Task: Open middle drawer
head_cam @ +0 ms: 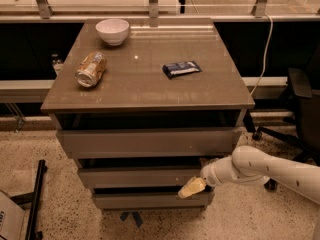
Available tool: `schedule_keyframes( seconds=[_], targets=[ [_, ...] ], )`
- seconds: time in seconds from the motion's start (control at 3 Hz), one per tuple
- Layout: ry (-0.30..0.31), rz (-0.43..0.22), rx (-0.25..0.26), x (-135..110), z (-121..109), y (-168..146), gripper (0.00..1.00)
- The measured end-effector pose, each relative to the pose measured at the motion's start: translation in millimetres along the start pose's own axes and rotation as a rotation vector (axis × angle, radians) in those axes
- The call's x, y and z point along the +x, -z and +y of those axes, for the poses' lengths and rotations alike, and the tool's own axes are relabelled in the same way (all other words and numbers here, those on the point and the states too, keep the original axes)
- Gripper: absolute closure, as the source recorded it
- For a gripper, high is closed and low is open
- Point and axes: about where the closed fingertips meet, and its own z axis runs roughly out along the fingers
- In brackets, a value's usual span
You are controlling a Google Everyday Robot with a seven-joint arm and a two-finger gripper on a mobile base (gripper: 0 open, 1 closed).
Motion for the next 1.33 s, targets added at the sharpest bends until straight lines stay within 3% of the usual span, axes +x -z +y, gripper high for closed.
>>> schedule_keyframes(
  seconds=[0.33, 0.67, 1.0, 1.33],
  targets=[
    [0.002, 0.045, -0.034, 9.5, 3.9, -9.8, 0.14],
    [0.007, 0.06, -0.038, 12.3, 5.4, -9.3, 0.45],
    [0.007, 0.06, -0.038, 10.2, 5.9, -7.1, 0.68],
    [0.007, 0.06, -0.038, 8.4, 6.4, -5.1, 0.59]
  ],
)
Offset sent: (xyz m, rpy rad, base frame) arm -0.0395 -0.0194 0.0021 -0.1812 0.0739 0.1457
